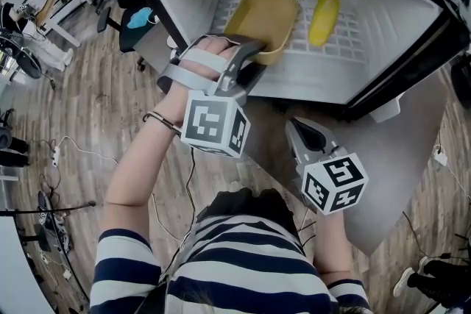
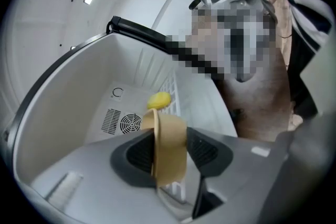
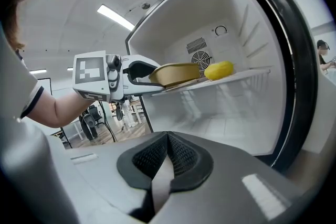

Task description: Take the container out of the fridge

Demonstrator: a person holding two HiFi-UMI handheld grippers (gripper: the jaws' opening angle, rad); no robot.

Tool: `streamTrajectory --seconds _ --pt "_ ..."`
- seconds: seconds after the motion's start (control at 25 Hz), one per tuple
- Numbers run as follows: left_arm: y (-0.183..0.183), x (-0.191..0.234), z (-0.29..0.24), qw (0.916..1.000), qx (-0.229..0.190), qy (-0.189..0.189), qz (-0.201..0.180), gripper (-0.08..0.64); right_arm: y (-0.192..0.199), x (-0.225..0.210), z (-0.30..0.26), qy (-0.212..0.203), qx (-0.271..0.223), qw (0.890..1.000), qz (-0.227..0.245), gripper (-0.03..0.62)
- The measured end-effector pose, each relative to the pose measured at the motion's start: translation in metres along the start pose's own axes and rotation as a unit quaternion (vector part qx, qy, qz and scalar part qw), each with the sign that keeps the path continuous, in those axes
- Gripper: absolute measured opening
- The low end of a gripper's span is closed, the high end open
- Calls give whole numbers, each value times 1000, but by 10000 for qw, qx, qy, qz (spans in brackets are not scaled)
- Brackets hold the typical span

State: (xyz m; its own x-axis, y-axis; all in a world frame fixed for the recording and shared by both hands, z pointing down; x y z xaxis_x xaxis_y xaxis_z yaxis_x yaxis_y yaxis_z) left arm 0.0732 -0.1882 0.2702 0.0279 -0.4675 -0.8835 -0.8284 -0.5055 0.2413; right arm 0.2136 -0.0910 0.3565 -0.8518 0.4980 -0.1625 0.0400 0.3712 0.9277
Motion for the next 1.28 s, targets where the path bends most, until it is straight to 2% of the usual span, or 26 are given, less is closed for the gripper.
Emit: streamTrajectory --seconds 0.52,0.72,1.28 --pt "5 -12 57 9984 -540 164 -97 0 -5 29 17 281 -44 9996 65 -2" --pt "9 -18 80 9956 -905 223 -98 0 -9 38 25 384 -98 9992 99 -2" --pt "32 -45 119 9873 -1460 584 -216 0 -16 52 32 532 -195 9984 54 -2"
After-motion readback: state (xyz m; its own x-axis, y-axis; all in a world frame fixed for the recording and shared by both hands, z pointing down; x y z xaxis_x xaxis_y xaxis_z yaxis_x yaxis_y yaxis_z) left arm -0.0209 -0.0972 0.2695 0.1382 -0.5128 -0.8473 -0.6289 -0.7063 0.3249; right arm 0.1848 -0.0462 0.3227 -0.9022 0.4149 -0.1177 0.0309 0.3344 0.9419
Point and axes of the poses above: the fingertips, and each gripper's own axes: z backward along the fingers, x to its left, y out of its underside, the point moved 10 cm from there along z, backward along the fingers, and after that the axes turned 5 degrees about z, right-handed, at the moved point
